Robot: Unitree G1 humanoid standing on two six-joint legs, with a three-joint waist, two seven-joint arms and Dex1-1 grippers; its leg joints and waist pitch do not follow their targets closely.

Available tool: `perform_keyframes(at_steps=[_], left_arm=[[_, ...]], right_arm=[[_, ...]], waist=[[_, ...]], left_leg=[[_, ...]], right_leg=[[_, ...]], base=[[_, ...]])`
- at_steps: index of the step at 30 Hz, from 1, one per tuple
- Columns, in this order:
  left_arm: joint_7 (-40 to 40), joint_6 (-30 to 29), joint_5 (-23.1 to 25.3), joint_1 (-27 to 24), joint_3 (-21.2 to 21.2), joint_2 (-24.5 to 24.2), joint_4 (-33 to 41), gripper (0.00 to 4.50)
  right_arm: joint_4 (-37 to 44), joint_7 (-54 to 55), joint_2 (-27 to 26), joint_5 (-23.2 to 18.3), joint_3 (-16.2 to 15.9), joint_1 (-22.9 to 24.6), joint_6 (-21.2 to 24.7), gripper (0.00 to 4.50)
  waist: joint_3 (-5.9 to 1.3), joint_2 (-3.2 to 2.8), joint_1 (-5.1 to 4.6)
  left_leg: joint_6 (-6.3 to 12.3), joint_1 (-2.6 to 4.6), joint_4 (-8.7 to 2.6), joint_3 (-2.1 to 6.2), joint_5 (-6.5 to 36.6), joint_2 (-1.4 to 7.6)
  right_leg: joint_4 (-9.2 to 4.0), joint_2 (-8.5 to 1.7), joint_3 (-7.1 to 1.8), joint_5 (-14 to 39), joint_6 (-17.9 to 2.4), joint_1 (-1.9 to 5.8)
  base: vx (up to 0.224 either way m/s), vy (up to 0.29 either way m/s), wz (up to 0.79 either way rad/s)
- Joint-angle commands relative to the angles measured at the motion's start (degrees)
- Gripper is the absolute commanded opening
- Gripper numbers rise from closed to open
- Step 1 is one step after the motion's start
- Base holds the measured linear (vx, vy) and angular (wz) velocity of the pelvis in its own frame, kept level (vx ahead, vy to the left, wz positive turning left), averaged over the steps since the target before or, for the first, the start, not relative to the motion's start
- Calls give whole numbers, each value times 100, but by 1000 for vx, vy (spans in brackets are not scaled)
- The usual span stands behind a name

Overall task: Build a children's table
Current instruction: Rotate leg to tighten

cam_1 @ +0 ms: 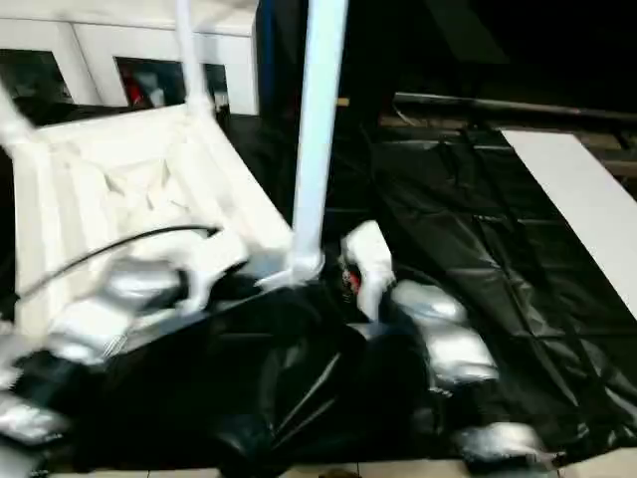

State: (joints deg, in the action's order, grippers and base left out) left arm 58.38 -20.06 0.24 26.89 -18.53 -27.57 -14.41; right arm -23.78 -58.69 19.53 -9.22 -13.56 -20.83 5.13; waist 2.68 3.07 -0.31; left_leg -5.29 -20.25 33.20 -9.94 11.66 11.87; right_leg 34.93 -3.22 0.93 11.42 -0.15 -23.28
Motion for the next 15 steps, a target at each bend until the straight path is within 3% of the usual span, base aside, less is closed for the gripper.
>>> perform_keyframes(at_steps=[1,4,7,11,15], left_arm=[[678,114,-214,-239,-284,-135,256,0],[889,130,-305,-330,-311,-262,497,0],[902,127,-300,-350,-296,-275,532,0],[995,219,-321,-370,-313,-354,517,0],[1014,212,-351,-380,-310,-371,537,0]], right_arm=[[28,-125,14,54,32,-85,-176,309],[14,-118,-87,-107,127,-156,-167,309],[-18,-122,-117,-152,117,-205,-202,309],[-343,261,-131,145,132,-364,-396,309],[-425,372,-183,72,322,-439,-418,309]], waist=[[-291,-28,38],[-291,-51,25],[-297,-35,20],[-293,-40,14],[-309,-46,38]], left_leg=[[345,-25,-347,-13,960,116],[373,-18,-349,-20,781,120],[453,-22,-324,-34,555,106],[383,-17,-323,-34,621,100],[403,9,-303,-54,520,102]], right_leg=[[-378,-318,-176,677,-1386,264],[-344,-306,-170,376,-1497,267],[-296,-298,-171,-57,-1595,286],[-306,-310,-172,162,-1591,285],[-272,-286,-178,-75,-1617,289]], base=[[0,0,0],[0,0,0],[0,0,0],[0,0,0],[0,0,0]])
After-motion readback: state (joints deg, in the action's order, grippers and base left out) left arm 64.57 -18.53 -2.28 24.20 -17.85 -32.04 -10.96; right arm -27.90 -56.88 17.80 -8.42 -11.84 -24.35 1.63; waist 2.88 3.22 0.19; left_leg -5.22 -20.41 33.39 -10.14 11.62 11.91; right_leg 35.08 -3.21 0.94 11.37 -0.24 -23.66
